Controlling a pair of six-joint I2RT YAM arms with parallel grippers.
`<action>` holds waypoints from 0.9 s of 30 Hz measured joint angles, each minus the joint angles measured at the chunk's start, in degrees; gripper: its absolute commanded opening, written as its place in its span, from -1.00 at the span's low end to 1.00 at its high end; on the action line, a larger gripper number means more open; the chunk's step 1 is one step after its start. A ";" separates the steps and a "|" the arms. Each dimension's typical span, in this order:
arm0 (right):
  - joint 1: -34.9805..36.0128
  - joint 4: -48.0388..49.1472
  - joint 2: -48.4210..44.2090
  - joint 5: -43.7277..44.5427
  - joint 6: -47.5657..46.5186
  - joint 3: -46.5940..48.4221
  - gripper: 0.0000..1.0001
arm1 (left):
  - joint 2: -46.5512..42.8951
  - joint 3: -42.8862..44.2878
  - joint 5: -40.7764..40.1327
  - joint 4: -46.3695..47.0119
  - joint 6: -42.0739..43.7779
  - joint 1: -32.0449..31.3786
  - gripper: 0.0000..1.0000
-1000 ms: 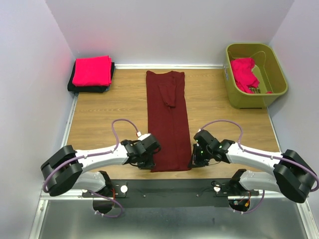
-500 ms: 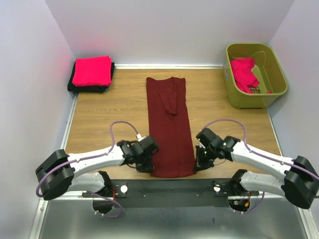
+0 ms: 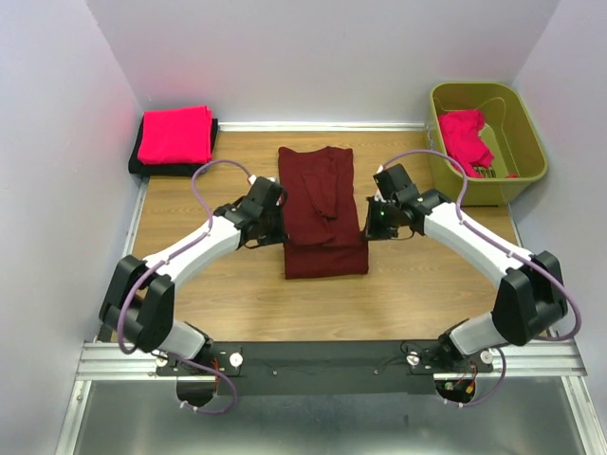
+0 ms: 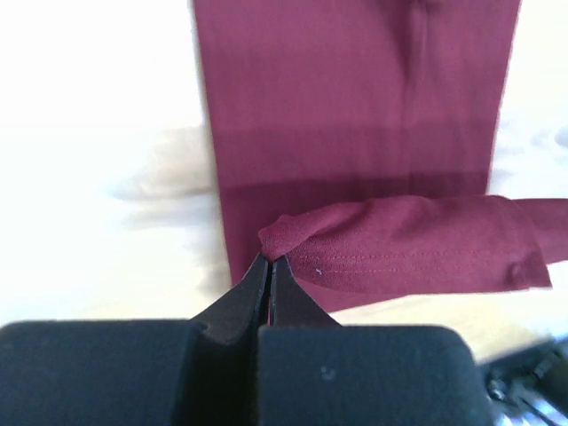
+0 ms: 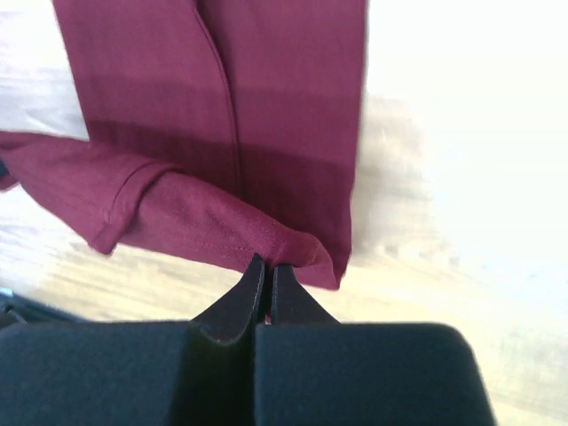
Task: Fold and stack the t-shirts
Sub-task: Fold the tshirt
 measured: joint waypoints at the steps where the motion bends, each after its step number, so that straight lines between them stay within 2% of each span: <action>1: -0.31 0.52 1.11 0.09 -0.96 1.20 -0.99 | 0.79 0.87 -0.48 0.13 0.94 0.50 -1.00; 9: -1.77 4.42 8.83 0.13 -6.16 6.01 -0.99 | 7.50 7.04 -4.39 2.56 7.30 2.86 -1.00; 19: -3.34 9.01 16.59 0.04 -8.68 11.80 -0.99 | 12.68 8.20 -5.97 7.21 10.78 6.01 -1.00; 27: -4.22 11.30 22.27 0.11 -9.07 12.09 -0.99 | 19.71 9.86 -6.34 10.67 12.79 6.43 -1.00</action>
